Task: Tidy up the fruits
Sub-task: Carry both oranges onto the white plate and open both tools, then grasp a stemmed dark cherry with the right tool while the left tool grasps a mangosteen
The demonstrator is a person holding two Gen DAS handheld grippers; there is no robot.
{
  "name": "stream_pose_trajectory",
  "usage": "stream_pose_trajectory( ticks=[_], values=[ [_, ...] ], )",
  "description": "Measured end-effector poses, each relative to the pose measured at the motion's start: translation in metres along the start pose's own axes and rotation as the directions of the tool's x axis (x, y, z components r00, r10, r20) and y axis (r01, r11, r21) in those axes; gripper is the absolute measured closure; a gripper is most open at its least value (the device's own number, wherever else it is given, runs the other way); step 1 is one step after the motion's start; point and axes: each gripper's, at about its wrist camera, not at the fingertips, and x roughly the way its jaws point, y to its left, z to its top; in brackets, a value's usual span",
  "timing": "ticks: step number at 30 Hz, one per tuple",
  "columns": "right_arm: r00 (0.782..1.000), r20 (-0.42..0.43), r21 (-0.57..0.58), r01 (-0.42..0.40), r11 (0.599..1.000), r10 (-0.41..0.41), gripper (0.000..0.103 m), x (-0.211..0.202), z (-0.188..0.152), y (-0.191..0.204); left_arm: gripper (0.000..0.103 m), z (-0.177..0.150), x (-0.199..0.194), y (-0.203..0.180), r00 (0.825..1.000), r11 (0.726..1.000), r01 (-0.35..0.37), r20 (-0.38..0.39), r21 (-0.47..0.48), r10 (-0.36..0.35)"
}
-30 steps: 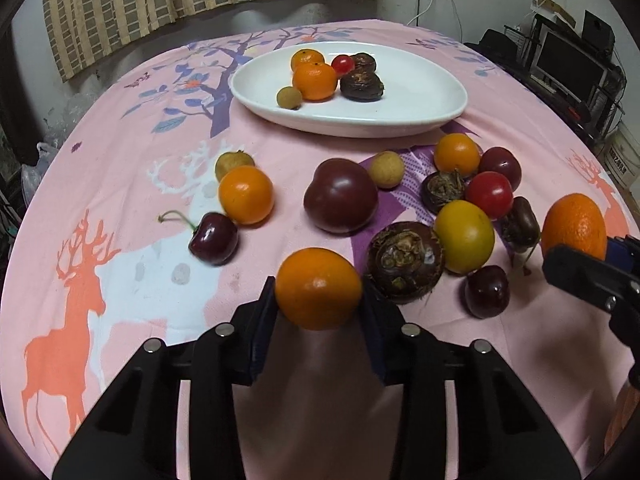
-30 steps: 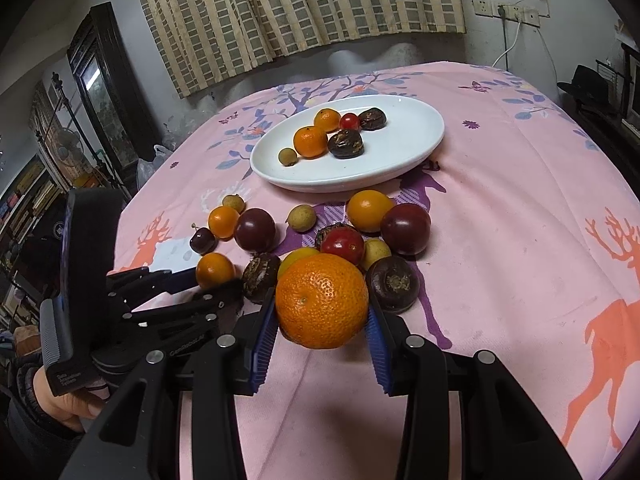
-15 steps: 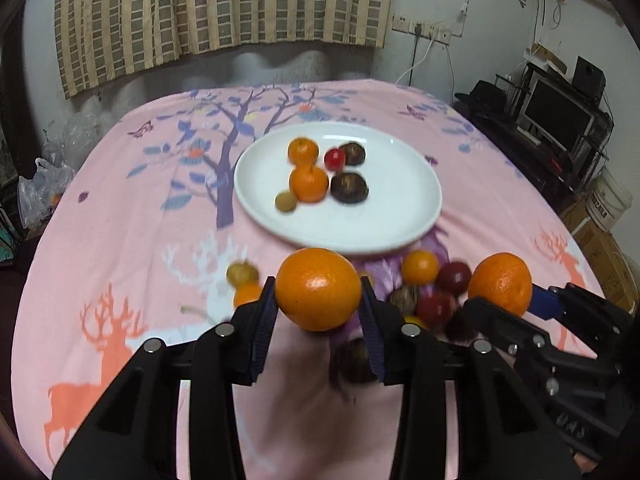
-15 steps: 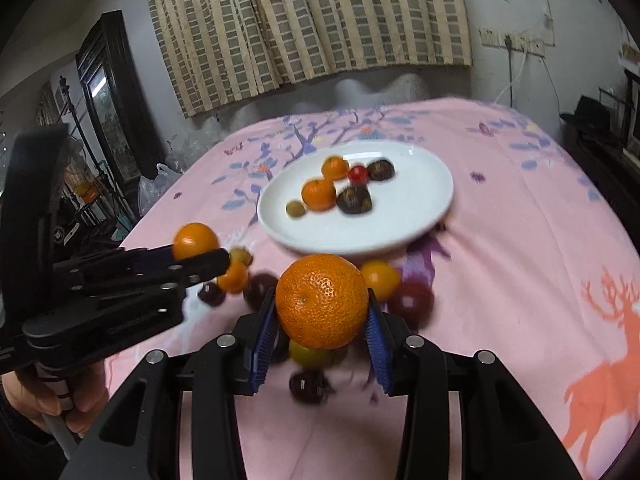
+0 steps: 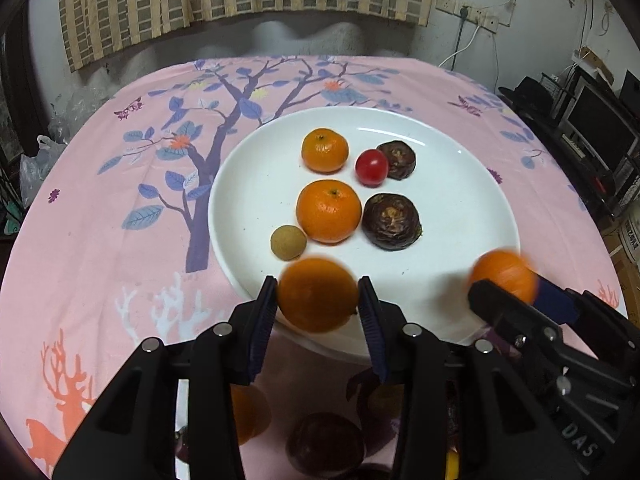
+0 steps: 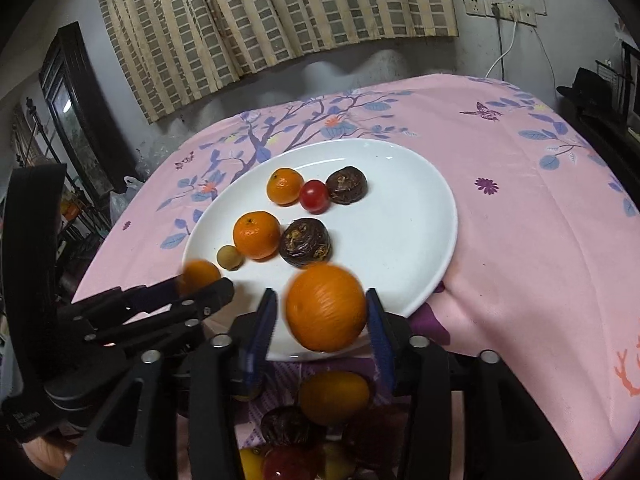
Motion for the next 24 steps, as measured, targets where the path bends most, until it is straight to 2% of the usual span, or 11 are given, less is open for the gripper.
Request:
stream_pose_trajectory(
  ticks=[1, 2, 5, 10, 13, 18, 24],
  values=[
    [1.0, 0.007, 0.007, 0.0, 1.0, 0.0, 0.049, -0.001, 0.0, -0.002, 0.049, 0.0, -0.002, 0.0, 1.0, 1.0, -0.004, 0.01, -0.001, 0.004],
    [1.0, 0.016, 0.009, -0.003, 1.0, 0.003, 0.049, -0.004, -0.002, -0.003, 0.046, -0.001, -0.007, 0.001, 1.0, 1.0, -0.012, 0.026, -0.001, 0.012],
    [1.0, 0.021, 0.005, -0.012, 1.0, 0.012, 0.049, -0.014, -0.006, -0.006, 0.043, -0.005, -0.025, 0.002, 0.997, 1.0, -0.018, 0.079, 0.007, 0.018],
    [1.0, 0.027, 0.003, -0.008, 1.0, 0.008, 0.049, -0.037, -0.021, -0.01, 0.028, -0.027, -0.058, 0.014, 0.99, 1.0, -0.027, 0.137, -0.016, 0.029],
    [0.999, 0.04, -0.002, 0.005, 1.0, -0.005, 0.049, -0.053, -0.036, -0.013, 0.027, -0.048, -0.069, 0.021, 0.99, 0.999, -0.032, 0.134, -0.021, 0.035],
    [1.0, 0.011, 0.007, 0.022, 1.0, -0.022, 0.049, -0.065, -0.067, -0.017, 0.027, -0.08, -0.085, 0.04, 0.99, 0.998, -0.038, 0.131, -0.048, 0.044],
    [1.0, 0.009, -0.003, 0.029, 1.0, -0.029, 0.049, -0.084, -0.098, -0.008, 0.027, -0.114, -0.09, 0.057, 0.993, 0.996, -0.01, 0.115, -0.091, 0.02]
  ],
)
